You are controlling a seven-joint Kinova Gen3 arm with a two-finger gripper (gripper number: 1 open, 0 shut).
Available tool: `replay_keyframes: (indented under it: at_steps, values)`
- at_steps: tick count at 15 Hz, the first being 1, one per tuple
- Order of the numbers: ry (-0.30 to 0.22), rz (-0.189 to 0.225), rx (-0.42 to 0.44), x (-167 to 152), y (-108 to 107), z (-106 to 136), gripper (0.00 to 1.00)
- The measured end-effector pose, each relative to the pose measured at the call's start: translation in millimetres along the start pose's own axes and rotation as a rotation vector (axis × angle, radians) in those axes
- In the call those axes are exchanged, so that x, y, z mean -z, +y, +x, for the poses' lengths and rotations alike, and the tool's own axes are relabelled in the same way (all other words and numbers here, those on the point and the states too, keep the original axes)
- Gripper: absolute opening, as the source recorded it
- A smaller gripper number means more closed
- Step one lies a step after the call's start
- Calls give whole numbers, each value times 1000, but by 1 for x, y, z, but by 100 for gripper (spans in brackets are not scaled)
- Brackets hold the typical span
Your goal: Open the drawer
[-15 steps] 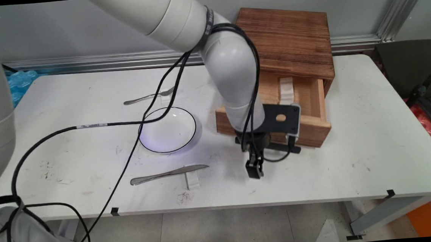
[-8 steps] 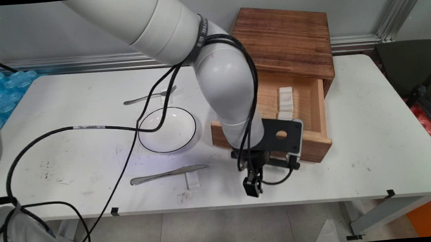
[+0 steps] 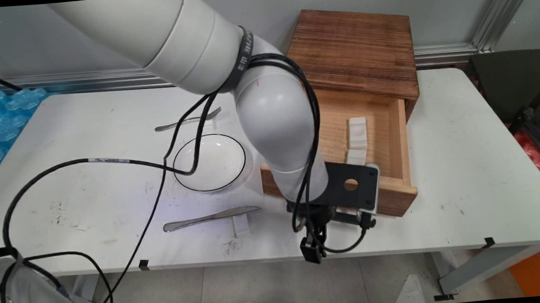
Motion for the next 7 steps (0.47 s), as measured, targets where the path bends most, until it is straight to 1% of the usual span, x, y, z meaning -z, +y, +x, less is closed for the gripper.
replay_keyframes:
  at_steps: [7]
  values:
    - [8, 3, -1, 4, 10, 4, 100]
